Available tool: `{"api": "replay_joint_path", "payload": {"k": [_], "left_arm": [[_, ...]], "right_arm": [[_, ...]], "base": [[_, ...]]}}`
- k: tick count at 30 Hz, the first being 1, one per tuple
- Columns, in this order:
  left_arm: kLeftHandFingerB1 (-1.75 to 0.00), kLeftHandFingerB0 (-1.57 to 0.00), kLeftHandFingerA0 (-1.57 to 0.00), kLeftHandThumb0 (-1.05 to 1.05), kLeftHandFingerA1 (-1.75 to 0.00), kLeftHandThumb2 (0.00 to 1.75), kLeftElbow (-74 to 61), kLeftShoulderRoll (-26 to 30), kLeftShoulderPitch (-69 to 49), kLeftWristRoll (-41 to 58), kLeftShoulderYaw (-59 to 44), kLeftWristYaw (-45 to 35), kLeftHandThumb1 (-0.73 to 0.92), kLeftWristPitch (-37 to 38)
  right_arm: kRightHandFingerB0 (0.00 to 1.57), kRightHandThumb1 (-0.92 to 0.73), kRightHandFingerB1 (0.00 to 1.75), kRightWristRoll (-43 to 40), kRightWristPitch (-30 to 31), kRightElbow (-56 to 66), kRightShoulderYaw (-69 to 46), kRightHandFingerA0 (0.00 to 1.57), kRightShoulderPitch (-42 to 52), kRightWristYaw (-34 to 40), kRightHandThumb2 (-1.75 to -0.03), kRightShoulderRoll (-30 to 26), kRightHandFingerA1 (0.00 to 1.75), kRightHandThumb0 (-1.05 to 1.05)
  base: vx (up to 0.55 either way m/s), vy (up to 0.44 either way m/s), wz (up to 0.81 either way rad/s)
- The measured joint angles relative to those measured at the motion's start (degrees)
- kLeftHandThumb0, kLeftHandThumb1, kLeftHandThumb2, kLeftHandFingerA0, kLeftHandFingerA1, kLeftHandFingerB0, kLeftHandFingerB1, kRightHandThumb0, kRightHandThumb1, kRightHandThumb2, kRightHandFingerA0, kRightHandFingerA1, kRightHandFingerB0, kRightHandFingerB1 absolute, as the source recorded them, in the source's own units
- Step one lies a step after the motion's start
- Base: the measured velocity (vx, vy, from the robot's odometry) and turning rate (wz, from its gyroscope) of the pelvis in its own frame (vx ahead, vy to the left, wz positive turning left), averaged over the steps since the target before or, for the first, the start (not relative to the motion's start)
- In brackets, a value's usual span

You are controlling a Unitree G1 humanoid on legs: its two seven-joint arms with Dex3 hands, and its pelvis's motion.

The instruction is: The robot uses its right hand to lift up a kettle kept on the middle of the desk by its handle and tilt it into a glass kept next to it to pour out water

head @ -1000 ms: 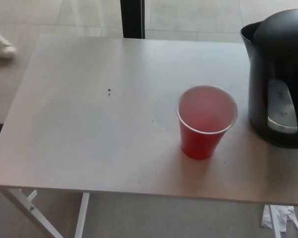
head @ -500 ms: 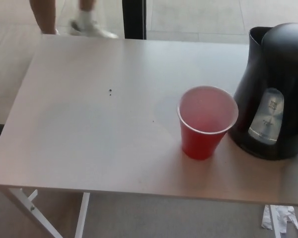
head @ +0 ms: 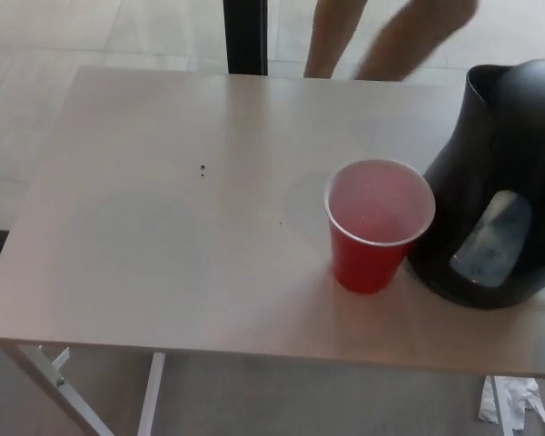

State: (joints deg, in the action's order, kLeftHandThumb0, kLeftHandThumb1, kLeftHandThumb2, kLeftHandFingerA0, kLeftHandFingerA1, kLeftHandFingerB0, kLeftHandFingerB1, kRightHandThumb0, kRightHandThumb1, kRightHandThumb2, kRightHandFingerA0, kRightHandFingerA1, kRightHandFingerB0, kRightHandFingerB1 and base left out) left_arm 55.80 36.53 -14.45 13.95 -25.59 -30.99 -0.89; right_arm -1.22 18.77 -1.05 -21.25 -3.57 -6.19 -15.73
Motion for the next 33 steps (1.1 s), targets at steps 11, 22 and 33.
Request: {"api": "replay_joint_path", "payload": {"k": [11,22,33], "left_arm": [[-0.46,-0.31,-0.49,-0.85,-0.55,0.81,-0.09,-0.29,-0.49,-0.02,0.05,0.0,0.66,0.01],[-0.52,-0.3,-0.44,-0.78,-0.58,1.04,-0.8,-0.29,-0.91,-0.05,0.09,-0.11,0.66,0.55],[-0.52,-0.27,-0.43,-0.76,-0.57,1.04,-0.76,-0.43,-0.34,-0.05,0.1,-0.07,0.66,0.56]], "right_arm": [[0.0,-0.59,0.0,-3.32,1.21,4.45,2.64,0.0,6.65,-9.53,-0.96,-7.94,0.28,-1.05],[0.0,-0.6,0.06,-8.49,1.9,12.65,-3.17,0.0,13.87,-17.12,-1.0,-13.59,0.34,-1.05],[0.0,-0.48,0.6,-16.21,4.38,12.11,-22.1,0.0,24.27,-21.73,-0.56,-13.85,0.36,-0.81]], "base": [[0.0,0.0,0.0],[0.0,0.0,0.0],[0.0,0.0,0.0]]}}
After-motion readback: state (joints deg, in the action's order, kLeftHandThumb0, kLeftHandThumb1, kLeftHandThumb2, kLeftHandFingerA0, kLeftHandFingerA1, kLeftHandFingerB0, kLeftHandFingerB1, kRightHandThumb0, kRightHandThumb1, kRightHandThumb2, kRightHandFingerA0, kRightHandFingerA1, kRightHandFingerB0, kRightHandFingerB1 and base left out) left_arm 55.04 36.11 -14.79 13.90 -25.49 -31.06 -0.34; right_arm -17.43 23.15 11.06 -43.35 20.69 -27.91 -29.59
